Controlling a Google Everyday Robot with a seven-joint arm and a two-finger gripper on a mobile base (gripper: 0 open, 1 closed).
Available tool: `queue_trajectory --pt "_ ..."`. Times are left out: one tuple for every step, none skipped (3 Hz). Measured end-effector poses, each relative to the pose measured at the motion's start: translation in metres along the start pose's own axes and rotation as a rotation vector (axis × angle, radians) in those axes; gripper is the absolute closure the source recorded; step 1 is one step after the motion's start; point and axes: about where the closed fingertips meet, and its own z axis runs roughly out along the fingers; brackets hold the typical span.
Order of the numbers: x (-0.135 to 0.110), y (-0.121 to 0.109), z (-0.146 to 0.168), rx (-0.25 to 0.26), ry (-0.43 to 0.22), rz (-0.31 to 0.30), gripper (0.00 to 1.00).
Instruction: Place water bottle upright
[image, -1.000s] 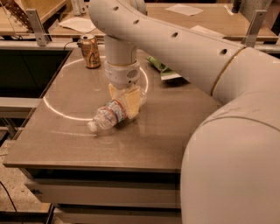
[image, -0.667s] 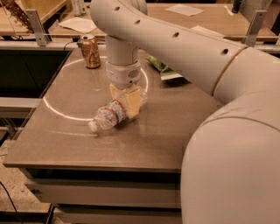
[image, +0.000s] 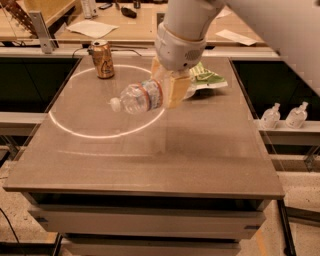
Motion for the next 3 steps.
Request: queue_trajectory --pt "0.012 0.013 -0.042 0.160 -0.116 0.084 1.00" --pt "0.030 0.018 -0.056 0.322 -0.279 0.151 1.00" --pt "0.036 0.015 -0.062 0.442 -0.451 0.178 1.00"
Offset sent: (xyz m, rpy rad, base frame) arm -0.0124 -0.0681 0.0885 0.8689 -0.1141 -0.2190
